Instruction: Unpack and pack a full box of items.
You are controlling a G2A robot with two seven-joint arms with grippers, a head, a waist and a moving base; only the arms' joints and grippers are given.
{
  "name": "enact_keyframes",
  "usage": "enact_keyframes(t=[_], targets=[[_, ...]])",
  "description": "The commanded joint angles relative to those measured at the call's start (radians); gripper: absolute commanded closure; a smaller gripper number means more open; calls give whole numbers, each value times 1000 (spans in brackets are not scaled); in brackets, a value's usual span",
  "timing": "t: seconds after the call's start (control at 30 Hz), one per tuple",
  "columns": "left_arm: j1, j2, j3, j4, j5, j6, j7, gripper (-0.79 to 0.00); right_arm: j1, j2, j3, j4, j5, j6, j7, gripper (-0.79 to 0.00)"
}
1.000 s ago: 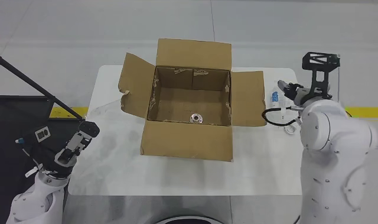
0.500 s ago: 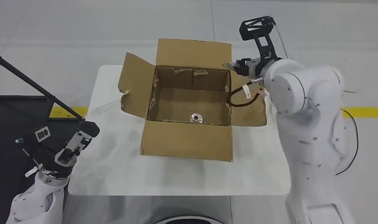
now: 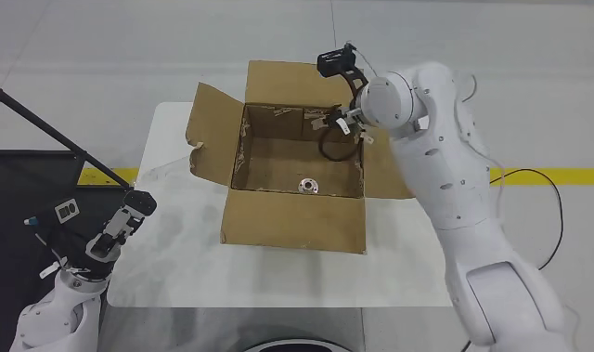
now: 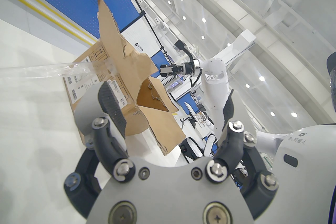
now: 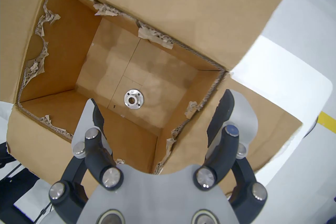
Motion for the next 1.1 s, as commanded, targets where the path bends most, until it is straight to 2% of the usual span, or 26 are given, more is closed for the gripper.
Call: enact_keyframes(t=[0.0, 0.13, 0.3, 0.7, 0.8, 0.93, 1.07], targets=[[0, 0, 0, 0, 0, 0, 0, -785, 21, -13, -29, 60, 47, -5, -11, -785], [0, 0, 0, 0, 0, 0, 0, -785, 59, -44, -99, 155, 116, -22, -28, -785], [0, 0, 0, 0, 0, 0, 0, -785, 101, -77, -173, 232, 130, 11, -45, -785], [0, 0, 0, 0, 0, 0, 0, -785, 101, -77, -173, 232, 130, 11, -45, -785], [0, 0, 0, 0, 0, 0, 0, -785, 63, -79, -182, 232, 132, 15, -95, -785], [0, 0, 0, 0, 0, 0, 0, -785, 32, -90, -217, 244, 136, 25, -90, -785], [0, 0, 0, 0, 0, 0, 0, -785, 24, -108, -258, 277, 109, 106, -101, -785]])
